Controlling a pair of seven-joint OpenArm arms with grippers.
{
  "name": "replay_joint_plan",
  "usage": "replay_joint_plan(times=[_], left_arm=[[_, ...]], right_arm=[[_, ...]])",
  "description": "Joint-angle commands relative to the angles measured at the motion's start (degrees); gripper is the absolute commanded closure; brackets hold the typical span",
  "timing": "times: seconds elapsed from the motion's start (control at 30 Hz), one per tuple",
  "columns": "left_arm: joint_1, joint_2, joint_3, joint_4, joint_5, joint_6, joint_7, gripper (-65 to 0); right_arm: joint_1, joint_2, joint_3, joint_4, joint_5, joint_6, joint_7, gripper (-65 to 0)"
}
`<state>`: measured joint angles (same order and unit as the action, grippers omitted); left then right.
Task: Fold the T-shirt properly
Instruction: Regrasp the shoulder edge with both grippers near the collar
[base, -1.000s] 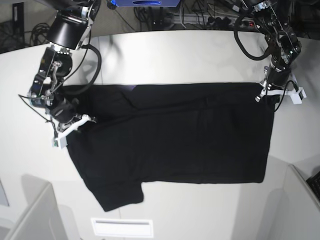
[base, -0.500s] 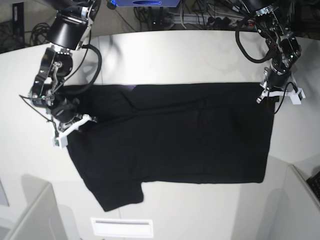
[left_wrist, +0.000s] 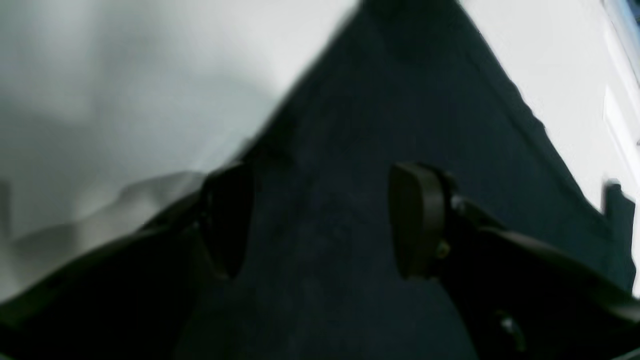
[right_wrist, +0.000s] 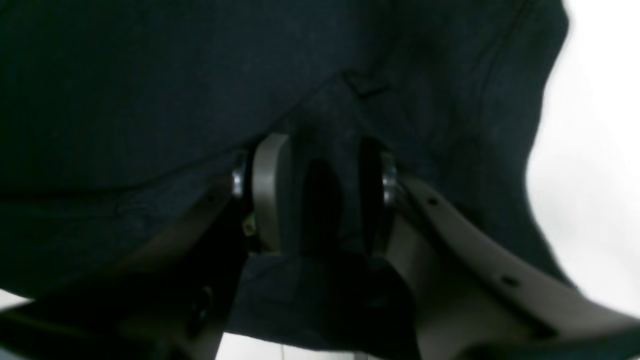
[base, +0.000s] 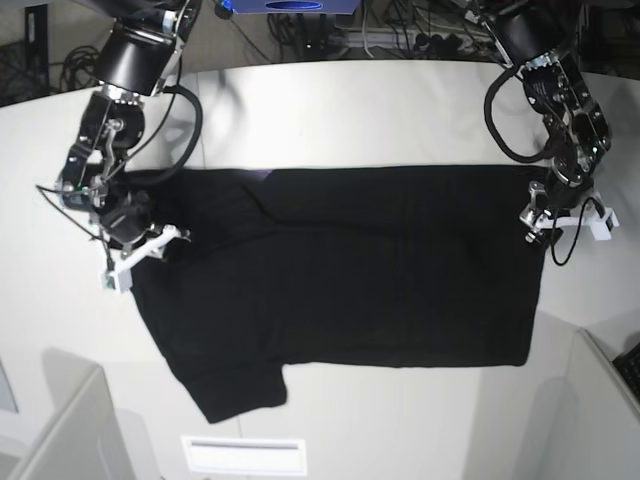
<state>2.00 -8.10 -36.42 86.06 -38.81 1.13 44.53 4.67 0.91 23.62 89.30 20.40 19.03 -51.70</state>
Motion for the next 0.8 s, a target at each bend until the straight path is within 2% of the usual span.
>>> replay_joint_plan(times=[0.0,0.13,0.2,0.23,0.3,0.43,0.53,0.63,0.7,0.77], left_arm=[[-0.90,-1.97,-0.19,0.14,-0.71,-0.55,-0.71,-41.3],[-0.81,-3.64,-2.48,1.54,-0.89,-0.91,-0.80,-41.8],[0.59,-3.46,-6.96,4.80,-1.94,-2.58,-0.62,-41.8],[2.35,-3.46,-9.42,6.20,-3.43,-4.51,-0.62,-41.8],[6.04,-3.46,-13.38,7.78,-7.39,-7.76,-0.62,-41.8],[14.57,-3.37,-16.28,7.96,-13.90,-8.99,-0.89,-41.8],[18.00,-3.29,-15.93,6.99,-14.86,-9.08,-1.06,-41.8],[18.18,-3.29,-15.93,2.69,-14.60,-13.13,-1.06,-41.8],[17.91,-3.29,-15.93,-0.39,-14.60,-15.85,-1.06,-41.6],[16.68,-3.29,-15.84,-1.89,-14.60,-16.11,-0.89,-41.6]], right_arm=[[0.21,0.46,0.16,2.97,0.74,0.27,1.37,-22.7],[-2.25,0.46,0.25,9.03,0.56,-1.22,1.46,-22.7],[-3.83,0.10,2.80,12.55,0.92,-5.71,1.55,-22.4],[-4.71,-1.39,5.53,14.40,1.09,-9.22,1.55,-22.5],[-6.29,-4.99,10.01,17.65,2.32,-12.92,1.55,-23.0],[-10.42,-7.02,13.09,19.93,5.66,-13.00,1.11,-28.4],[-13.59,-7.28,13.79,19.85,9.71,-13.09,1.11,-29.9],[-16.67,-7.28,13.88,19.58,15.33,-13.27,1.55,-30.0],[-17.99,-7.28,16.25,18.97,20.26,-13.27,1.55,-30.0],[-18.34,-7.37,19.06,16.59,23.68,-13.36,1.55,-29.6]])
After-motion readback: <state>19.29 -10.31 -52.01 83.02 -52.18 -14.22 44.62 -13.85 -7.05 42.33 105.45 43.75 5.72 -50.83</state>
